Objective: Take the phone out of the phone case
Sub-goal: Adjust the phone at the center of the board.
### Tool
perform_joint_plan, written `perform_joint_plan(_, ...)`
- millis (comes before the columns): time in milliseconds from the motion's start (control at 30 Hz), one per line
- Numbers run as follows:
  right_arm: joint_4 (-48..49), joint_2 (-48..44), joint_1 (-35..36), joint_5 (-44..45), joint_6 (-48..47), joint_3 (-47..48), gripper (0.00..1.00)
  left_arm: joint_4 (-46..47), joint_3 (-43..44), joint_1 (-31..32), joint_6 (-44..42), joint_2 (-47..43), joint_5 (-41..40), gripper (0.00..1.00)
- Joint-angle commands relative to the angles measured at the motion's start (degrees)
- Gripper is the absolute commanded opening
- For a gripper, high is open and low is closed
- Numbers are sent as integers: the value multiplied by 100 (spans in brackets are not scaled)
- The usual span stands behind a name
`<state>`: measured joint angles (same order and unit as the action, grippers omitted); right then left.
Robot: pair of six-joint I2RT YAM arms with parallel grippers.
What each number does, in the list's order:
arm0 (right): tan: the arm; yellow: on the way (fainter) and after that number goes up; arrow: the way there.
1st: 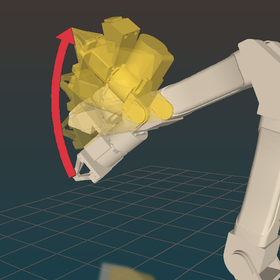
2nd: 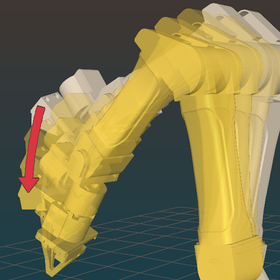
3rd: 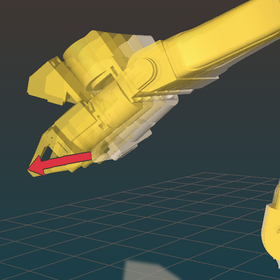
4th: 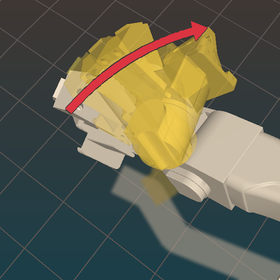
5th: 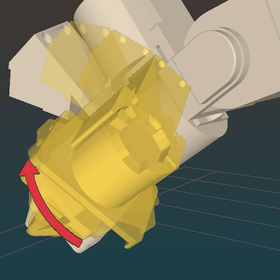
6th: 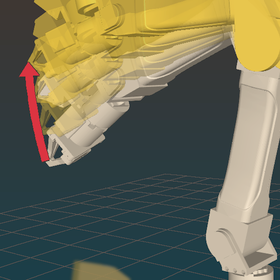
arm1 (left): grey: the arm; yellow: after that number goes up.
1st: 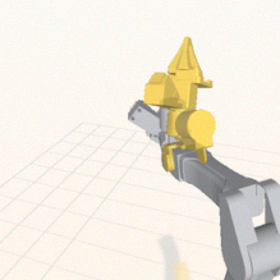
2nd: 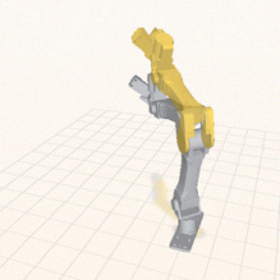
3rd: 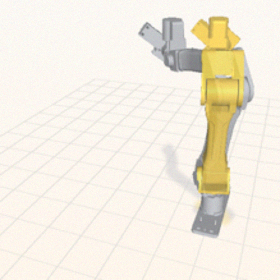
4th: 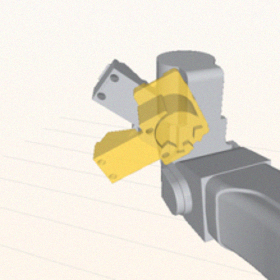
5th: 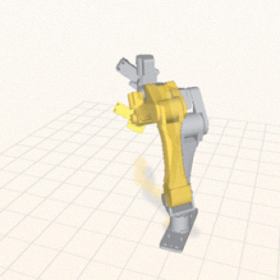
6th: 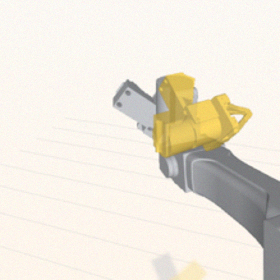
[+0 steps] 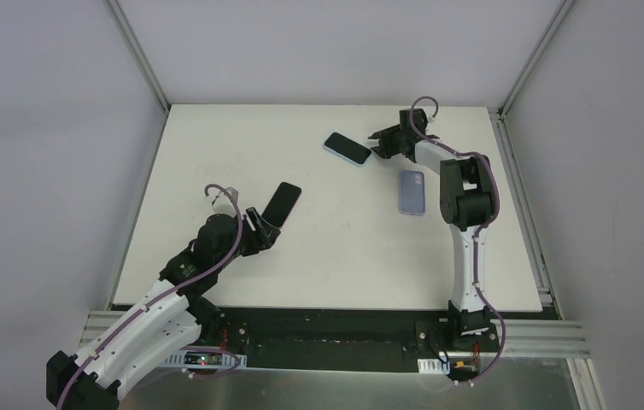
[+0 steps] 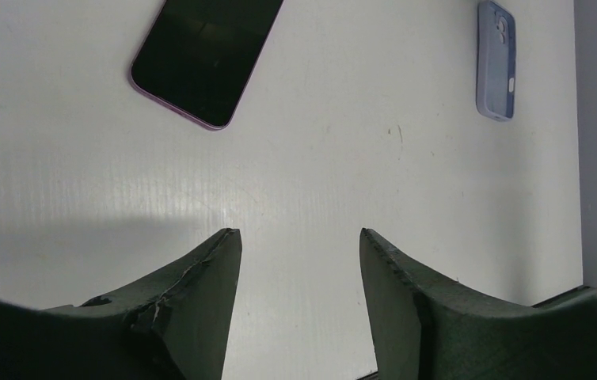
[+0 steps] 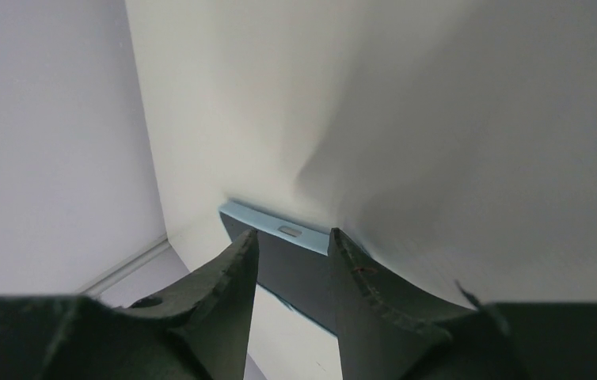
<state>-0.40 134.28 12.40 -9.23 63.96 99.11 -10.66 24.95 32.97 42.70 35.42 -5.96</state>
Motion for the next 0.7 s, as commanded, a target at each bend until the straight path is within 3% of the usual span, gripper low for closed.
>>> perform_joint_plan(0,-530,-580,321,-246,-378,-629,42,181,-108,16,116,-149,192,57)
perform_joint_plan(267,-746,-1146,652,80,-967,-1193,48,177,-237,16,135,-501,388,57)
perform_joint_plan(367,-859,-1424,713,280,-1519,-1249,63,174,-307,16,156,-640,430,57)
perform_joint_plan(400,-1003,-1510,762,386,-1812,-1175,74,170,-321,16,156,-691,442,57)
perform_joint_plan(533,-1925,-1503,1111,988,-3183,-450,97,170,-341,19,147,-763,471,57)
perform_joint_plan(667,-2643,-1255,1389,1589,-4090,218,100,163,-345,16,168,-799,518,57)
